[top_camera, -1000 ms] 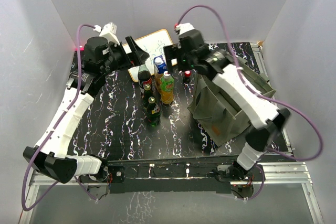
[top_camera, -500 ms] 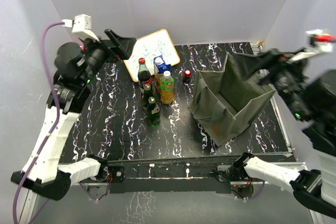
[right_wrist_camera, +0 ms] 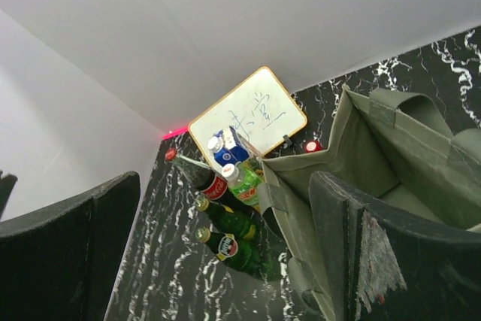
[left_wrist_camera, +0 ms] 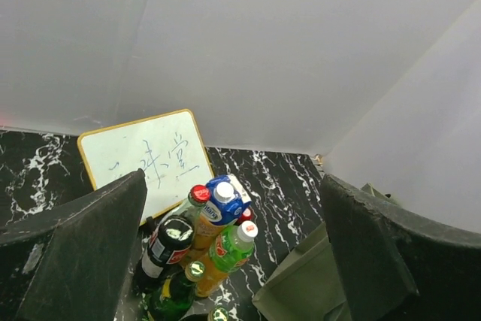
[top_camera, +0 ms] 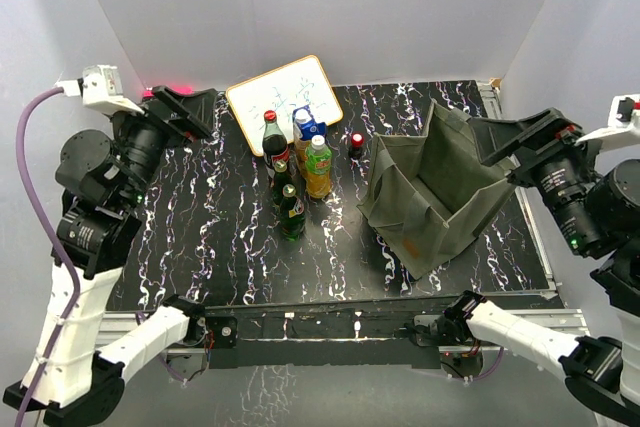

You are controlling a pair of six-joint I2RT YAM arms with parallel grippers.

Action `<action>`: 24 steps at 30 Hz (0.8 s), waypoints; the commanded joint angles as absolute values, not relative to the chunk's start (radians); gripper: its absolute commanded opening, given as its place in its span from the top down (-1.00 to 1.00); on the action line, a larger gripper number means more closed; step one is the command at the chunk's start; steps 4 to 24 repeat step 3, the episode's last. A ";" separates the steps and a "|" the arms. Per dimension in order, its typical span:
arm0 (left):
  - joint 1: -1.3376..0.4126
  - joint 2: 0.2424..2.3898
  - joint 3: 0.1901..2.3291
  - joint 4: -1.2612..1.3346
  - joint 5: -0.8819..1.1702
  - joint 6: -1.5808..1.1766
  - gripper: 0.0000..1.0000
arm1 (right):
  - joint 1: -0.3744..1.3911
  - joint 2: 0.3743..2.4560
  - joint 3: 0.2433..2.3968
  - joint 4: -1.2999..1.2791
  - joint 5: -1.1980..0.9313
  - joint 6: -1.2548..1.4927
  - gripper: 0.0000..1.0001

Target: Take the beverage out of the canvas bag

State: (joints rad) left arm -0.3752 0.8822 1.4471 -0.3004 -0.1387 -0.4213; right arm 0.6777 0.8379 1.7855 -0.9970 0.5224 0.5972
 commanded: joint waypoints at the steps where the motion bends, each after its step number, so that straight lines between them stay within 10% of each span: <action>1: -0.379 0.878 1.451 -0.311 -0.168 -0.423 -0.94 | 0.678 0.854 1.803 -0.942 0.469 0.513 -0.96; 24: -0.379 0.875 1.444 -0.310 -0.169 -0.433 -0.94 | 0.678 0.887 1.841 -1.001 0.501 0.549 -0.96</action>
